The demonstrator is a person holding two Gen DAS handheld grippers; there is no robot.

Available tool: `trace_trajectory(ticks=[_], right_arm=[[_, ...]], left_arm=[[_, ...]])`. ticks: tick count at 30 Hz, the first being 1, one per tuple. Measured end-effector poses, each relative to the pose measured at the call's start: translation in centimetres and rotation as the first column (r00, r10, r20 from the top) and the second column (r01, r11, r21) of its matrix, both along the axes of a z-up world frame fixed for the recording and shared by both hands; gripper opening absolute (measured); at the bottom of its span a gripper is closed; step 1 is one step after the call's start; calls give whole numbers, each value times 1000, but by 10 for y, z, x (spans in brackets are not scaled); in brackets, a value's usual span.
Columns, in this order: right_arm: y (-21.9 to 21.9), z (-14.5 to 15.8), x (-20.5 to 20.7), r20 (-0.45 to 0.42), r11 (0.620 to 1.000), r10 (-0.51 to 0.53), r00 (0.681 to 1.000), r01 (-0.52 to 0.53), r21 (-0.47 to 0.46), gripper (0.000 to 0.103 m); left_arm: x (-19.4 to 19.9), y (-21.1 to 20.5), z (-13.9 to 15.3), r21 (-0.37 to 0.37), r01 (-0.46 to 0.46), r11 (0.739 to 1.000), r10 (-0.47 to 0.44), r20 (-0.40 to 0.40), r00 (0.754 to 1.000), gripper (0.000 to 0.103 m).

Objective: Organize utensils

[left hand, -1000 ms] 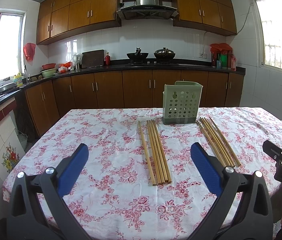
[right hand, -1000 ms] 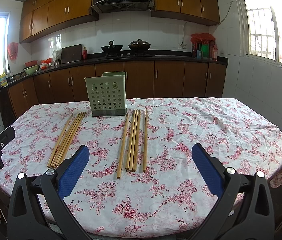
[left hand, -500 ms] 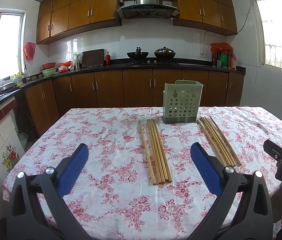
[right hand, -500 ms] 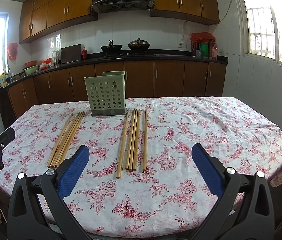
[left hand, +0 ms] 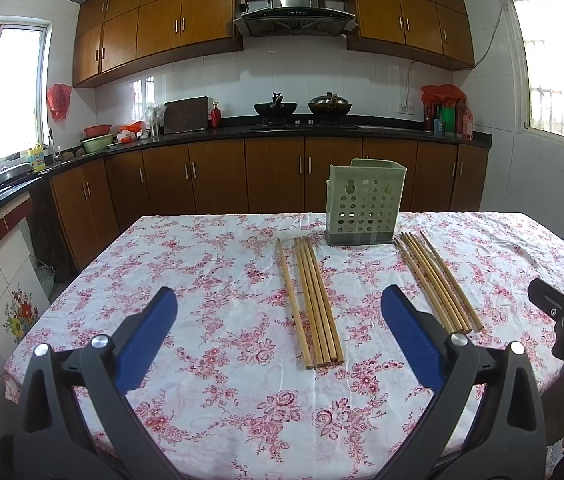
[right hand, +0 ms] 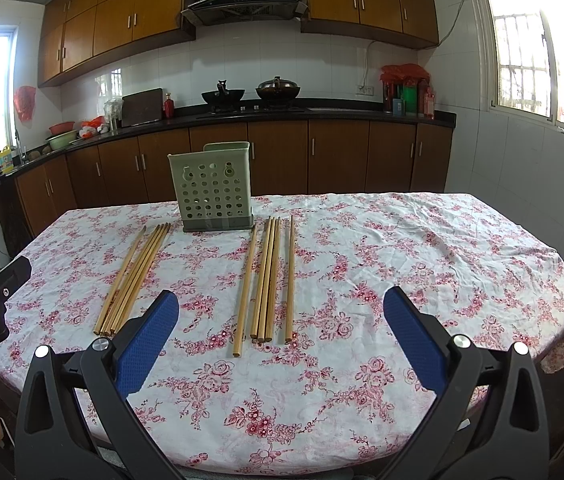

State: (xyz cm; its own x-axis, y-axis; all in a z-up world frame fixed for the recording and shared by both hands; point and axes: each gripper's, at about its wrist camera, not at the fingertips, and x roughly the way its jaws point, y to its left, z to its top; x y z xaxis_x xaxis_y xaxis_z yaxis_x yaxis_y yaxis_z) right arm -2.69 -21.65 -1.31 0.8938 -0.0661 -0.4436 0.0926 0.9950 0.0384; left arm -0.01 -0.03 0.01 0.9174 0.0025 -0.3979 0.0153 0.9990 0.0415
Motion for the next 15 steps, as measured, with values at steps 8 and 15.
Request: trace_trajectory(ticks=[8,15], right_arm=[[1,0,0,0,1000,1,1000,-1,1,101],[2,-1,1,0,1000,4,1000,-4,1,101]], left_arm=[[0,0,0,1,-1,1000,1,-1,1000,99],[0,0,0,-1,0,1000,0,-2,1000,99]])
